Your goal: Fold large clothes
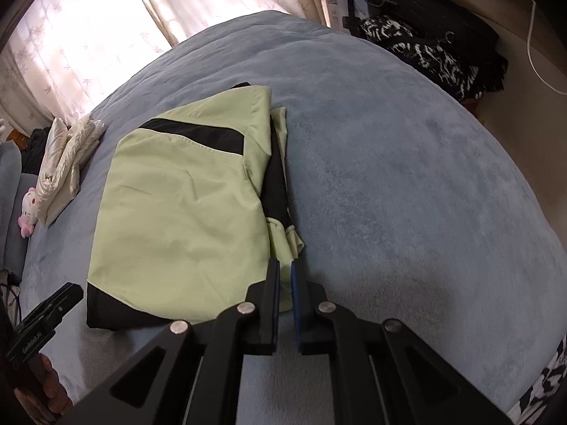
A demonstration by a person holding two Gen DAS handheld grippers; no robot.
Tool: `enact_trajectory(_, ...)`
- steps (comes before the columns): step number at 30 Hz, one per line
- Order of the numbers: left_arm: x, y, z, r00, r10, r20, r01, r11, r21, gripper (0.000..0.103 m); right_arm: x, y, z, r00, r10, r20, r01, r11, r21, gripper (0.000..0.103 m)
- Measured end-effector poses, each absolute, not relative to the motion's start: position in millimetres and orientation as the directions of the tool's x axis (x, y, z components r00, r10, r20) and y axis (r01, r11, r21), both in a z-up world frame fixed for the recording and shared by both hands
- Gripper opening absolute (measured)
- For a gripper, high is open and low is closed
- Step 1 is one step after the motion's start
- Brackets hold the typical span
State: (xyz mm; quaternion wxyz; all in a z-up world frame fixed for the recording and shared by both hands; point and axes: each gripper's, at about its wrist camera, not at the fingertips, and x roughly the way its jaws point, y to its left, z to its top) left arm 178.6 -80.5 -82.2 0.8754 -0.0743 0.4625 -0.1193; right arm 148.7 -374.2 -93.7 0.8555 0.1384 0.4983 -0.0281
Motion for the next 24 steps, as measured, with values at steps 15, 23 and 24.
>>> enact_trajectory(15, 151, -64, -69, 0.551, -0.237, -0.800, 0.096, 0.970, -0.221, 0.051, 125, -381, -82, 0.459, 0.102, -0.882, 0.318, 0.909, 0.270, 0.053)
enact_trajectory(23, 153, -53, -72, 0.527, -0.219, -0.821, 0.060, 0.973, -0.222, 0.051, 117, -364, -62, 0.486, 0.058, -0.872, 0.270, 0.939, 0.213, 0.061)
enact_trajectory(24, 154, -52, -73, 0.520, -0.230, -0.822, 0.059, 0.970, -0.235, 0.051, 117, -362, -60, 0.485, 0.055, -0.873, 0.251, 0.947, 0.199, 0.061)
